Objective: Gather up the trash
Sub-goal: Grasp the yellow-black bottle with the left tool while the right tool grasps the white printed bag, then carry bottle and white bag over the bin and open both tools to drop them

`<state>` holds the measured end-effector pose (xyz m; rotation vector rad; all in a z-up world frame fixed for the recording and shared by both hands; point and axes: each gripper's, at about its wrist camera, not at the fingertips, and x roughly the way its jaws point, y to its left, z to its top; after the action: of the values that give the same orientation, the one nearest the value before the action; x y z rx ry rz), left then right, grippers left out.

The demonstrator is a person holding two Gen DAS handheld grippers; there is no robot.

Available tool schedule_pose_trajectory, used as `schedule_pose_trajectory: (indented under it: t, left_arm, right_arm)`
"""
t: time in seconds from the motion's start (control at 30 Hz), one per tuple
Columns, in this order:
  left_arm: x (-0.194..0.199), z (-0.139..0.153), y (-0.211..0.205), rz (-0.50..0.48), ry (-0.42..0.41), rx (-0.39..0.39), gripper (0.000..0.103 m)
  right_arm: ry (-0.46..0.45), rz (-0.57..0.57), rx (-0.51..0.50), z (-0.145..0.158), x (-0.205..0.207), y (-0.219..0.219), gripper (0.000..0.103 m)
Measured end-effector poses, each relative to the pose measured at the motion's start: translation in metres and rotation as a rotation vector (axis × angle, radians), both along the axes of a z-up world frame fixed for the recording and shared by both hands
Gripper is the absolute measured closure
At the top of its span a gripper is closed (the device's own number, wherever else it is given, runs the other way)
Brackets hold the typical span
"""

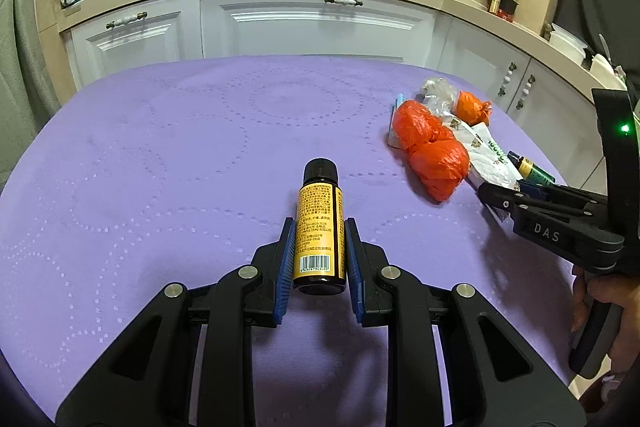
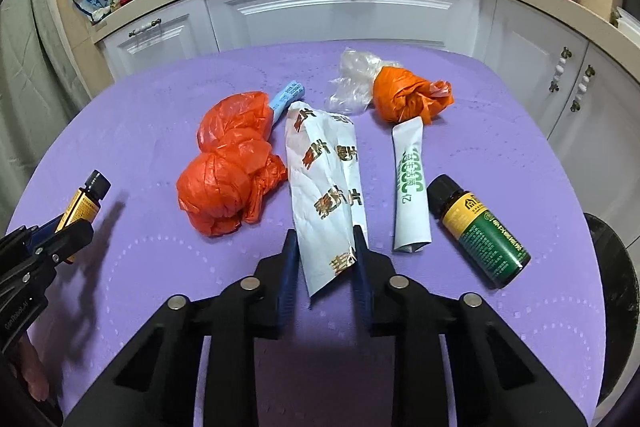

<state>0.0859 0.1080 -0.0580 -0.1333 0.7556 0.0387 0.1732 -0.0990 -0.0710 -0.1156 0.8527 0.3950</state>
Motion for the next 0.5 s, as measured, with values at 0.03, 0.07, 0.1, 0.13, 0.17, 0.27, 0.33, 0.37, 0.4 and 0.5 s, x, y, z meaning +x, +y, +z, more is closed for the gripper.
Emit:
schedule_pose_trajectory:
  t: [0.03, 0.07, 0.1, 0.13, 0.17, 0.27, 0.33, 0.37, 0.4, 0.5]
  left_arm:
    - [0.0, 0.0, 0.001, -0.001, -0.001, -0.001, 0.08]
    - [0.0, 0.0, 0.001, -0.001, -0.003, -0.002, 0.08]
    - [0.0, 0.0, 0.002, -0.001, -0.004, -0.003, 0.08]
    - [0.0, 0.001, 0.003, 0.0, -0.005, -0.004, 0.08]
    - [-0.001, 0.0, 0.003, -0.001, -0.006, -0.003, 0.08]
    - [-0.003, 0.001, 0.001, -0.002, -0.01, 0.005, 0.08]
    - [-0.005, 0.003, -0.001, -0.004, -0.015, 0.007, 0.08]
    - [-0.006, 0.004, -0.001, -0.005, -0.02, 0.007, 0.08]
    - [-0.006, 0.006, -0.002, -0.007, -0.024, 0.008, 0.08]
    - [-0.008, 0.011, -0.009, -0.019, -0.036, 0.007, 0.08]
  right_arm:
    - [-0.007, 0.002, -0.003, 0.001, -0.002, 0.0, 0.086]
    - [-0.013, 0.003, -0.003, 0.002, -0.003, 0.001, 0.092]
    - [-0.025, 0.001, -0.004, 0.004, -0.005, 0.0, 0.094]
    - [-0.036, -0.001, -0.004, 0.005, -0.008, -0.001, 0.094]
    - [-0.042, -0.003, 0.0, 0.007, -0.008, -0.001, 0.095]
    - [-0.055, -0.008, 0.017, 0.011, -0.013, -0.006, 0.095]
    - [-0.071, -0.018, 0.027, 0.015, -0.018, -0.011, 0.095]
    - [-0.074, -0.021, 0.031, 0.017, -0.019, -0.013, 0.095]
    - [-0.08, -0.028, 0.036, 0.019, -0.021, -0.016, 0.095]
    - [-0.099, -0.047, 0.049, 0.025, -0.027, -0.027, 0.095]
